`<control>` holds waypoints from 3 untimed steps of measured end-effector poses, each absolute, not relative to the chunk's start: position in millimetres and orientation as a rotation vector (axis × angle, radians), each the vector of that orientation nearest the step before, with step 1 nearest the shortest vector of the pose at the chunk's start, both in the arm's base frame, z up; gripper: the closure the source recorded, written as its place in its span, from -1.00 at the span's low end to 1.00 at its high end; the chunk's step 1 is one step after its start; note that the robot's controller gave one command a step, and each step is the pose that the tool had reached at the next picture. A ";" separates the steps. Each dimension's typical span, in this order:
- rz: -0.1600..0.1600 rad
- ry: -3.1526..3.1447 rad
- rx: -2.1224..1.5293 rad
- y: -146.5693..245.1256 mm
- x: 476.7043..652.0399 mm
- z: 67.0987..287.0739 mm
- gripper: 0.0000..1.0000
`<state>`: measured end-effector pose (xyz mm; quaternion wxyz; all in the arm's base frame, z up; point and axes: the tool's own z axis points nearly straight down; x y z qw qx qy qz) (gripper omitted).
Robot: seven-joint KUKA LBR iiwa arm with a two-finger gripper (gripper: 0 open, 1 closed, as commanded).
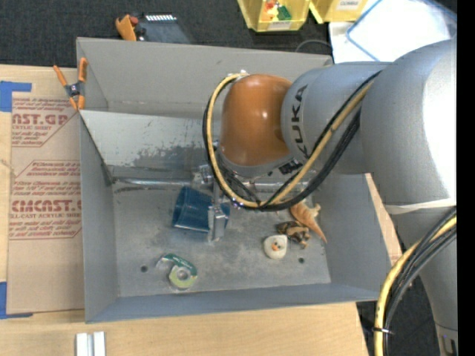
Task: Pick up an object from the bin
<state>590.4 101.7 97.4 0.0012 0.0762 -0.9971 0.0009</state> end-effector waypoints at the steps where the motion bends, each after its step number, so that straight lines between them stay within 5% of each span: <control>1: -0.002 -3.091 0.600 98.6 592.7 77.2 -1.00; 2: -0.003 -3.034 0.819 108.1 581.2 70.3 1.00; 3: -0.003 -3.034 0.819 108.1 581.2 70.3 1.00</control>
Offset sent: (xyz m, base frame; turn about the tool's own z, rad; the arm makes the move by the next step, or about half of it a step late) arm -0.0098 0.0053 -0.0274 -0.3763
